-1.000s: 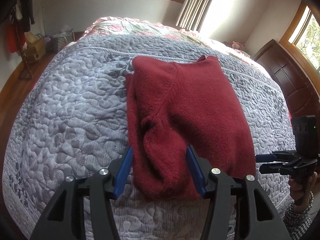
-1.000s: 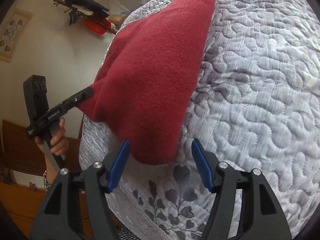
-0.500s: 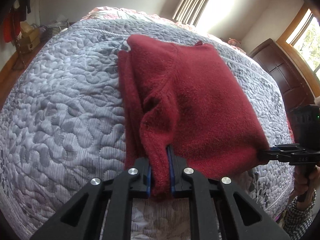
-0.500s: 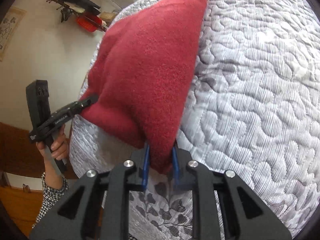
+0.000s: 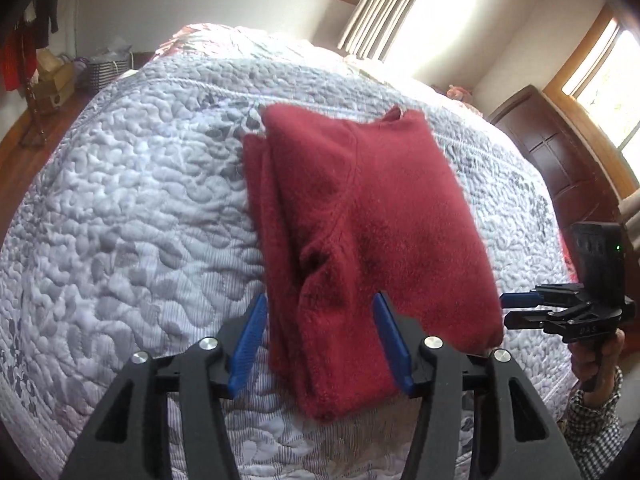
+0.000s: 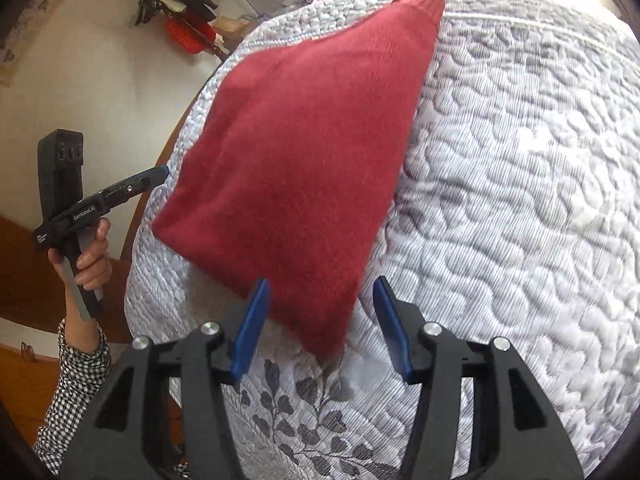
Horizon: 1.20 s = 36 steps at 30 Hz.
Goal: Fold small clothes
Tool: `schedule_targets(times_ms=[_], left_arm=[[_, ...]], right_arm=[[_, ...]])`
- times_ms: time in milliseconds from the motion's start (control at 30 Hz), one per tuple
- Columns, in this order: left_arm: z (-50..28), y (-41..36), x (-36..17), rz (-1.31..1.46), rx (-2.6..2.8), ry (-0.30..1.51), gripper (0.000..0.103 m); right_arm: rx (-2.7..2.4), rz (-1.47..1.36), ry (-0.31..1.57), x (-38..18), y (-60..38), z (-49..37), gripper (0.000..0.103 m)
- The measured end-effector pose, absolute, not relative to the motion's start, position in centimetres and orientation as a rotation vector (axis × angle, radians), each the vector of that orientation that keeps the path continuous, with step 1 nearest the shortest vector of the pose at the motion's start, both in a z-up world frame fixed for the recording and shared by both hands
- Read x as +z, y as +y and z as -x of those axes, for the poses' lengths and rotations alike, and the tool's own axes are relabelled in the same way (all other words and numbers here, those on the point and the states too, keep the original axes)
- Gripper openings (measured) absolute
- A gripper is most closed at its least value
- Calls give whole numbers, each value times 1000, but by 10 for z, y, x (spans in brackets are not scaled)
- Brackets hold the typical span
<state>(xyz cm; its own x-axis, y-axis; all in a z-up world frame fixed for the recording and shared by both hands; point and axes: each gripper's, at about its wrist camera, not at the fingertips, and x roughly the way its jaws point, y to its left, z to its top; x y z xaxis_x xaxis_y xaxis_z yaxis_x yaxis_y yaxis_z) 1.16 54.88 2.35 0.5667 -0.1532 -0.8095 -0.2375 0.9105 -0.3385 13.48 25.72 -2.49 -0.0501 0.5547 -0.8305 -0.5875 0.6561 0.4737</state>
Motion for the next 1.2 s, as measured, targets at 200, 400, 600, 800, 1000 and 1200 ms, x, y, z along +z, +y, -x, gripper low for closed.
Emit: schedule_targets(times_ms=[200,400,600,800,1000,1200], left_arm=[[-85,573,12,480,134,1050,54],[-127,588,-9,564,148,1088,38],[-124,591,-4,569,161,1042,12],[-119,602,-37,610,193,1077,13],[-100,599,-19,634,127,1045,40],[-83,603,-29,718,2,1056,56]], right_arm=[[817,8,1303,-19,273,-183,55],[803,23,1317,-34,282,-199,55],[820,10,1318,-44,277,-197,55],[830,0,1322,-51,280,-197,59],[842,-2,1306,-39,280,-197,59],[899,-78,1311,-32,280,-206,64]])
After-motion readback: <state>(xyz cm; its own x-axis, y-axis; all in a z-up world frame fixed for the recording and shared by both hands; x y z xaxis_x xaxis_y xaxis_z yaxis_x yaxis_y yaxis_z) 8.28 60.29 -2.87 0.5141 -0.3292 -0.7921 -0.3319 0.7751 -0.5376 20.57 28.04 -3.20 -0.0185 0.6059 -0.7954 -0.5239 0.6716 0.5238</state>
